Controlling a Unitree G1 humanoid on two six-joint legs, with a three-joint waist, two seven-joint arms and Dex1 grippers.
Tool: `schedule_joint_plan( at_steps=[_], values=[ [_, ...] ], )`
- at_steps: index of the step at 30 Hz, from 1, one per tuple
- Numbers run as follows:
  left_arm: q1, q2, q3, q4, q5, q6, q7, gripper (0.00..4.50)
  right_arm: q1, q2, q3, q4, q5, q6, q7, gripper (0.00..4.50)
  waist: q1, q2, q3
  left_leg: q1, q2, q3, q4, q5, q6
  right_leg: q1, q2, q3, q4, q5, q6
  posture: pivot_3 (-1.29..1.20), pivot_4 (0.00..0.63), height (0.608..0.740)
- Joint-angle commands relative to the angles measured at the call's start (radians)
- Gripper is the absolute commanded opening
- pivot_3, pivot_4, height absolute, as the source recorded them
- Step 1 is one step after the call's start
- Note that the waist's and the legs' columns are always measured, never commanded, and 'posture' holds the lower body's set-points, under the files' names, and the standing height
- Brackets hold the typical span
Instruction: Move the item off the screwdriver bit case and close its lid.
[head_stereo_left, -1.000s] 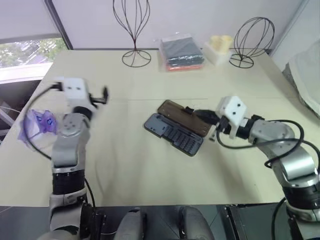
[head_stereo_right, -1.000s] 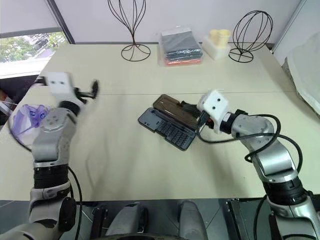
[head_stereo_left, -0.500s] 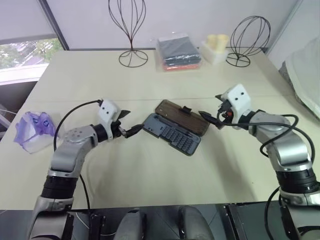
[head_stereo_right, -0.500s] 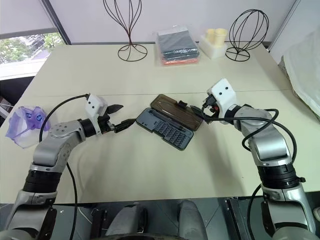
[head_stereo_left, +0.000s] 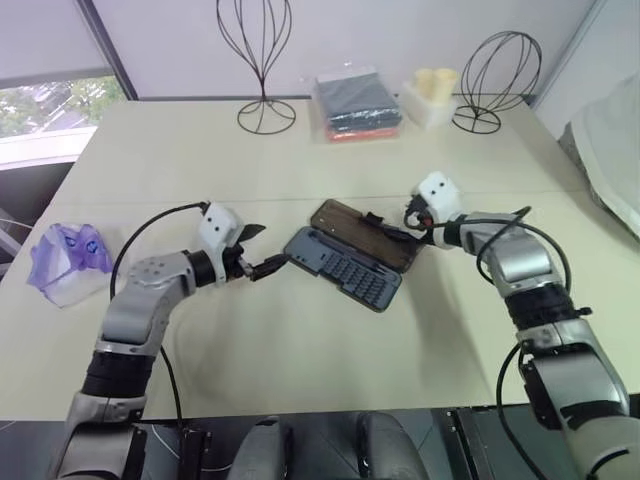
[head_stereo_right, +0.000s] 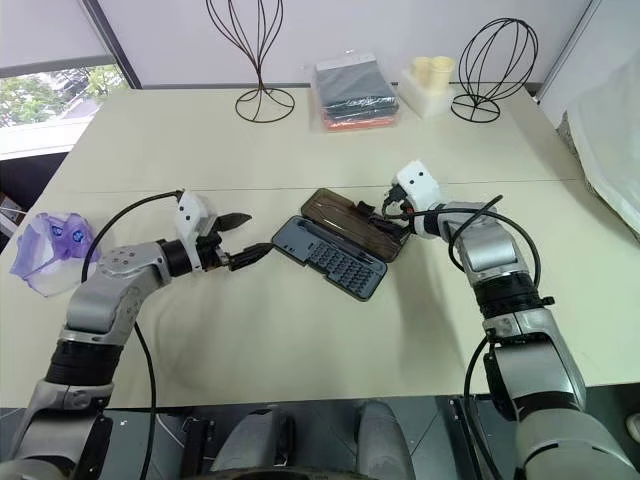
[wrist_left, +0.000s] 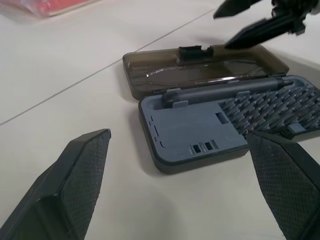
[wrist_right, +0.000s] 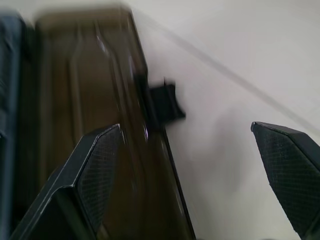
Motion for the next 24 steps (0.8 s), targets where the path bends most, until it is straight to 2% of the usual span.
schedule_joint_plan(
  at_steps=[1, 6, 7, 8, 13, 15, 24],
  values=[
    [0.014, 0.008, 0.005, -0.048, 0.002, -0.022, 0.01, 4.5, -0.04, -0.005, -0.001, 0.065, -0.035, -0.075, 0.031, 4.34, -0.002, 0.0, 0.0, 0.0, 0.0, 0.0, 0.0, 0.0, 0.0, 0.0, 0.0, 0.0, 0.0, 0.0, 0.0, 0.0, 0.15, 0.74],
    [0.034, 0.012, 0.01, -0.068, 0.007, -0.026, 0.024, 4.5, -0.056, 0.002, -0.001, 0.159, -0.064, -0.135, 0.056, 4.34, -0.002, 0.0, 0.0, 0.001, 0.0, 0.0, 0.0, 0.0, 0.0, 0.0, 0.0, 0.0, 0.0, 0.0, 0.0, 0.0, 0.15, 0.74],
    [0.037, 0.012, 0.011, -0.071, 0.009, -0.028, 0.028, 4.5, -0.059, 0.003, 0.002, 0.175, -0.07, -0.148, 0.065, 3.85, -0.003, 0.0, 0.0, 0.0, 0.0, 0.0, 0.0, 0.0, 0.0, 0.0, 0.0, 0.0, 0.0, 0.0, 0.0, 0.0, 0.15, 0.74],
    [0.039, 0.012, 0.011, -0.073, 0.009, -0.029, 0.031, 4.5, -0.061, 0.004, 0.004, 0.186, -0.074, -0.157, 0.072, 3.55, -0.002, 0.0, 0.0, 0.0, 0.0, 0.0, 0.0, 0.0, 0.0, 0.0, 0.0, 0.0, 0.0, 0.0, 0.0, 0.0, 0.15, 0.74],
    [0.044, 0.012, 0.012, -0.075, 0.015, -0.043, 0.048, 4.5, -0.068, 0.015, 0.02, 0.232, -0.095, -0.18, 0.124, 0.95, -0.002, 0.0, 0.0, 0.001, 0.0, 0.0, 0.0, 0.0, 0.0, 0.0, 0.0, 0.0, 0.0, 0.0, 0.0, 0.0, 0.15, 0.74],
    [0.043, 0.011, 0.015, -0.076, 0.018, -0.05, 0.056, 4.5, -0.071, 0.018, 0.029, 0.245, -0.105, -0.184, 0.144, 0.06, -0.002, 0.0, 0.0, 0.001, 0.0, 0.0, 0.001, 0.0, 0.0, 0.0, 0.0, 0.0, 0.0, 0.0, 0.0, 0.0, 0.15, 0.74],
    [0.033, 0.019, 0.038, -0.074, 0.025, -0.065, 0.084, 4.5, -0.101, 0.039, 0.057, 0.319, -0.156, -0.257, 0.206, 0.06, -0.004, 0.0, -0.001, 0.002, 0.001, 0.0, 0.001, 0.0, -0.001, 0.001, 0.0, 0.0, 0.0, 0.0, 0.0, 0.0, 0.15, 0.74]
  ],
)
